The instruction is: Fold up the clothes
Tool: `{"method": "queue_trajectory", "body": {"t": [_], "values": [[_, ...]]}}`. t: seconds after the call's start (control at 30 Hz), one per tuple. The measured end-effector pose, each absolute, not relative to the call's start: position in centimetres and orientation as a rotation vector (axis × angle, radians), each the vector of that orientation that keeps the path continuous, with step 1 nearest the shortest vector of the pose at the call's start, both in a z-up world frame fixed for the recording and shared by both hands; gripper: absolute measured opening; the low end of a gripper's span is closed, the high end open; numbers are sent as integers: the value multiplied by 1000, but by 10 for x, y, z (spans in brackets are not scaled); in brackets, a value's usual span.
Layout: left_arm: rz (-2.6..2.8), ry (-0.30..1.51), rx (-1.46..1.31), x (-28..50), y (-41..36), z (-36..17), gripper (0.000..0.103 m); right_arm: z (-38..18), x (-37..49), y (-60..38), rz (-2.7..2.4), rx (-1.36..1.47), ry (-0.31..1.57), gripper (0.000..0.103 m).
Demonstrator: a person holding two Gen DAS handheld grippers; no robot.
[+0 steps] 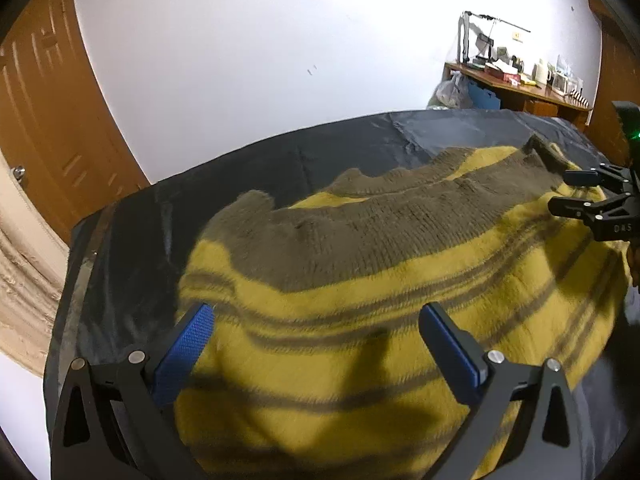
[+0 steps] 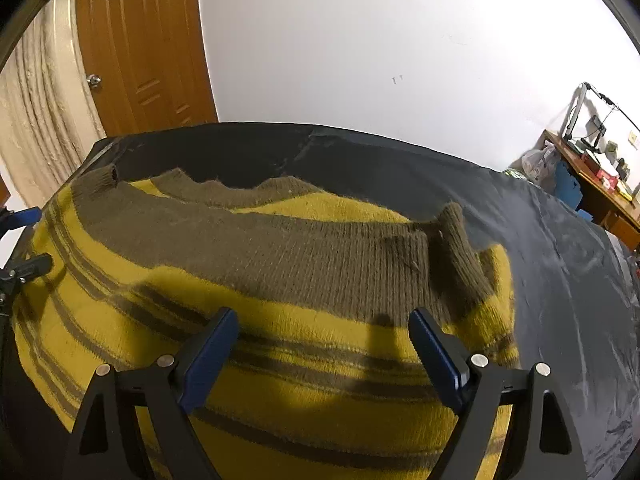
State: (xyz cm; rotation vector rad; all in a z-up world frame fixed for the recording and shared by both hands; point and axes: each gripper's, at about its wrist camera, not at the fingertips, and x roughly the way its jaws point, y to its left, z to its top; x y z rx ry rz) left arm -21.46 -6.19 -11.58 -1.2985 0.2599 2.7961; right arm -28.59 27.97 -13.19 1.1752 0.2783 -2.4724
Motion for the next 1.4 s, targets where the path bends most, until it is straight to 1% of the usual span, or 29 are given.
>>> {"method": "queue_trajectory", "body": {"t": [0.13,0.2,0.33,0.6,0.67,1.13,1.4], "values": [[2787,259,-1370,-229,-62,-130,103,-146,-296,281,-2471,1231,259,88],[2781,263,-1398,-230,-64,-136,103,-152,-298,286,-2458,1230,229,90],[2793,271,-1385,-227,-63,-138,103,-155,-295,284,-2461,1204,251,91],[2830,243,-1336,-223,-67,-142,103,-156,-289,289,-2465,1178,214,93],[2833,238,-1332,-223,-68,-142,103,-152,-282,298,-2472,1172,137,93],[2853,248,-1324,-224,-67,-141,103,-134,-180,394,-2513,1155,-182,94],[2883,255,-1309,-220,-65,-141,103,-156,-153,424,-2492,1258,-309,94]]}}
